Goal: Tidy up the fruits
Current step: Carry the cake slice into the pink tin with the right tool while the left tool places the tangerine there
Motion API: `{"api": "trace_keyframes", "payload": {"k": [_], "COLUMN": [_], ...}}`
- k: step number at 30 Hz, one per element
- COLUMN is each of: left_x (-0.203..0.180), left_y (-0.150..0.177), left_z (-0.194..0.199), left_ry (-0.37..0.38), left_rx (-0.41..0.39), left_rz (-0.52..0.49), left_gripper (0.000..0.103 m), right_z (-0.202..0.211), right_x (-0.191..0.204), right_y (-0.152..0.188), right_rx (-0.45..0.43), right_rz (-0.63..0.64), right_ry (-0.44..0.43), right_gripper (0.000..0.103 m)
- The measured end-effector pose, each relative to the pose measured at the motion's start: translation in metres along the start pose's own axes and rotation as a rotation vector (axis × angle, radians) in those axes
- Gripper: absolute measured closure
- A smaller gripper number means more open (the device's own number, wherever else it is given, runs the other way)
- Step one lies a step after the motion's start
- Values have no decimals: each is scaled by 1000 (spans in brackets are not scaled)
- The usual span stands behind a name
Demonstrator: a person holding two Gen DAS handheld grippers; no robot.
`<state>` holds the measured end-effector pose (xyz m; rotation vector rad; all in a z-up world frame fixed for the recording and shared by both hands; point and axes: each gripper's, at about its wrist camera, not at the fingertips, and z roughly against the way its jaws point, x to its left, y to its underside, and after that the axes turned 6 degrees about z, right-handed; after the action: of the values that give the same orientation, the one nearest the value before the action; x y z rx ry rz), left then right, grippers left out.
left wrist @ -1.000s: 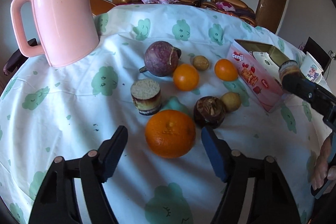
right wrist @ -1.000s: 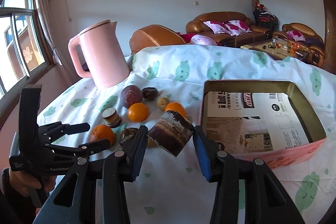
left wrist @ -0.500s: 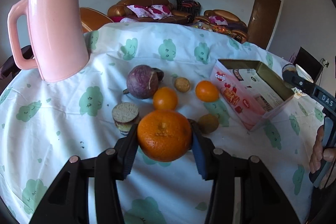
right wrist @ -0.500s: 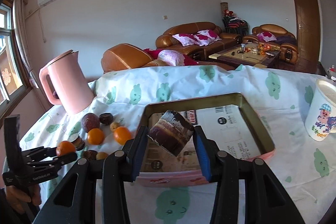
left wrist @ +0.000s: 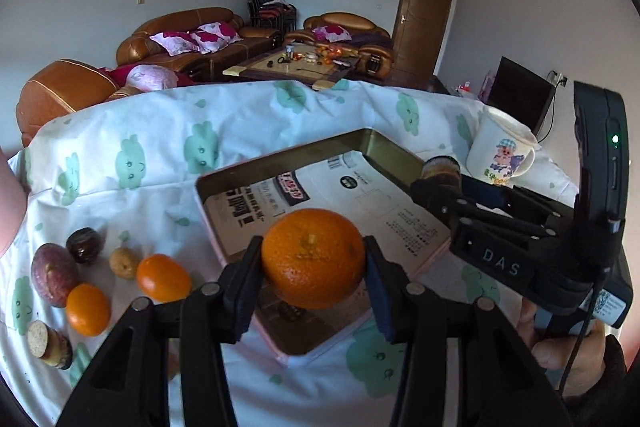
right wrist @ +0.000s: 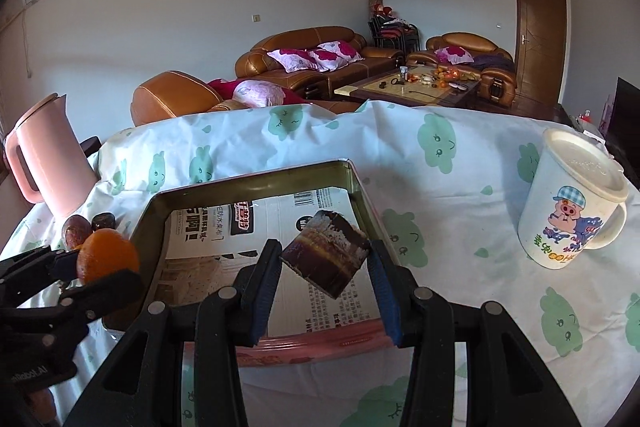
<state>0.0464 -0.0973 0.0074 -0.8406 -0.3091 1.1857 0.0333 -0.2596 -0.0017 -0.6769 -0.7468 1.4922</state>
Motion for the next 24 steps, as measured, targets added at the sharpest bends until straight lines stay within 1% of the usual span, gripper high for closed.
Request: {"api": "trace_keyframes", "payload": {"k": [5, 10, 12, 15, 18, 19, 22, 24], "left_x": [-5, -4, -6, -8, -7, -6, -1, 2], "left_y": [-1, 0, 1, 3, 3, 2, 1, 0], "left_z": [-25, -30, -33, -34, -31, -30, -22, -16], "left_ry": [14, -22, -32, -50, -60, -64, -50, -48], "left_rx": [63, 59, 56, 41, 18, 11, -19, -43], "left_rz": [18, 7, -6, -23, -28, -20, 17, 34], "left_gripper": [54, 54, 53, 51, 42, 35, 20, 13], "right_z": [-8, -13, -14, -13, -13, -12, -10, -8], "right_x": [-8, 0, 3, 4, 0, -1, -6, -8], "right_y": [1, 2, 3, 3, 3, 3, 3, 3], "right_rx": [25, 36, 35, 32, 34, 31, 26, 15], "right_rz": [-29, 13, 34, 37, 13, 3, -36, -59], "right_ry": [-30, -31, -12, -5, -15, -24, -54, -78], "right_gripper": [56, 56, 56, 56, 55, 55, 53, 49]}}
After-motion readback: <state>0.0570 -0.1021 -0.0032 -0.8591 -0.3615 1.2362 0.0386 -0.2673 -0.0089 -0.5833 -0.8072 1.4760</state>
